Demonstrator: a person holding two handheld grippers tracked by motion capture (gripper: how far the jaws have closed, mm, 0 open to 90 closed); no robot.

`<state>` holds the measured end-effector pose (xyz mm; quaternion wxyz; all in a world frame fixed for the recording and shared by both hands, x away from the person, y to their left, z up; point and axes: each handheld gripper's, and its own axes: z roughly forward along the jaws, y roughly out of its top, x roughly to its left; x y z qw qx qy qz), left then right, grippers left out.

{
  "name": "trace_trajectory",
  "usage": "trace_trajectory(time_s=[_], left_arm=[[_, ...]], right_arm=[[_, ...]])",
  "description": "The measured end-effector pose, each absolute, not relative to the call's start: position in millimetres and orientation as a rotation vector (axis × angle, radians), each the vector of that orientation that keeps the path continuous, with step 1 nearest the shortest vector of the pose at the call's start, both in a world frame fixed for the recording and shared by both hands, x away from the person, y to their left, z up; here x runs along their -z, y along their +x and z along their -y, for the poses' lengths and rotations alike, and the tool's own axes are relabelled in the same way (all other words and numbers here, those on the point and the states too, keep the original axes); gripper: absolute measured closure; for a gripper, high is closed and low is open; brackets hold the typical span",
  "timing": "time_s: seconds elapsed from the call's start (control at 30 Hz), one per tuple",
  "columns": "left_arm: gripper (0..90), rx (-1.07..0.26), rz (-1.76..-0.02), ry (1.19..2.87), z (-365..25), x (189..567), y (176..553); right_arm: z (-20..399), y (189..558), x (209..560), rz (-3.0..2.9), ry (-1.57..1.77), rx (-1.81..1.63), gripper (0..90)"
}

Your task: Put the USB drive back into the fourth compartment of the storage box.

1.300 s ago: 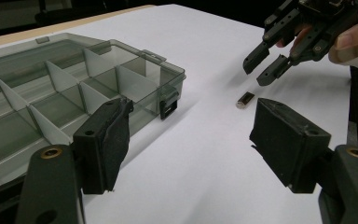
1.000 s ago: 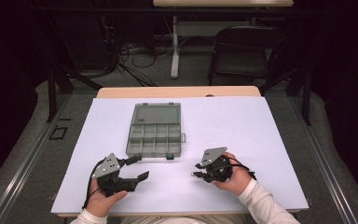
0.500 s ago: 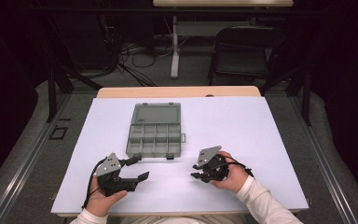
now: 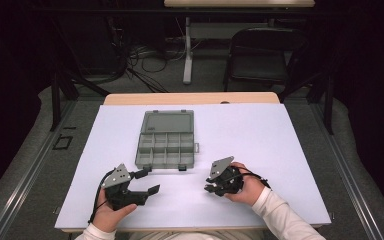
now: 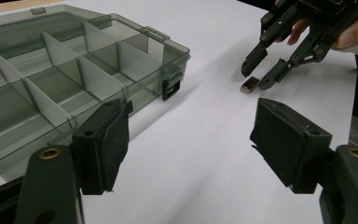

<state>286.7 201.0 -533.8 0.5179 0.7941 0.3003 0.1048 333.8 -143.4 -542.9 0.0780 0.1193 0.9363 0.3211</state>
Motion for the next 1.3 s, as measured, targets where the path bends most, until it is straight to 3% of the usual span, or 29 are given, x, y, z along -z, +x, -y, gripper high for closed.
trace_trajectory(time_s=[1.3], left_arm=[[26.7, -0.254, -0.742, 1.902, -203.1, 535.3, 287.7]], right_arm=[[150.8, 342.0, 550.8, -2.846, 0.357, -1.014, 79.3]])
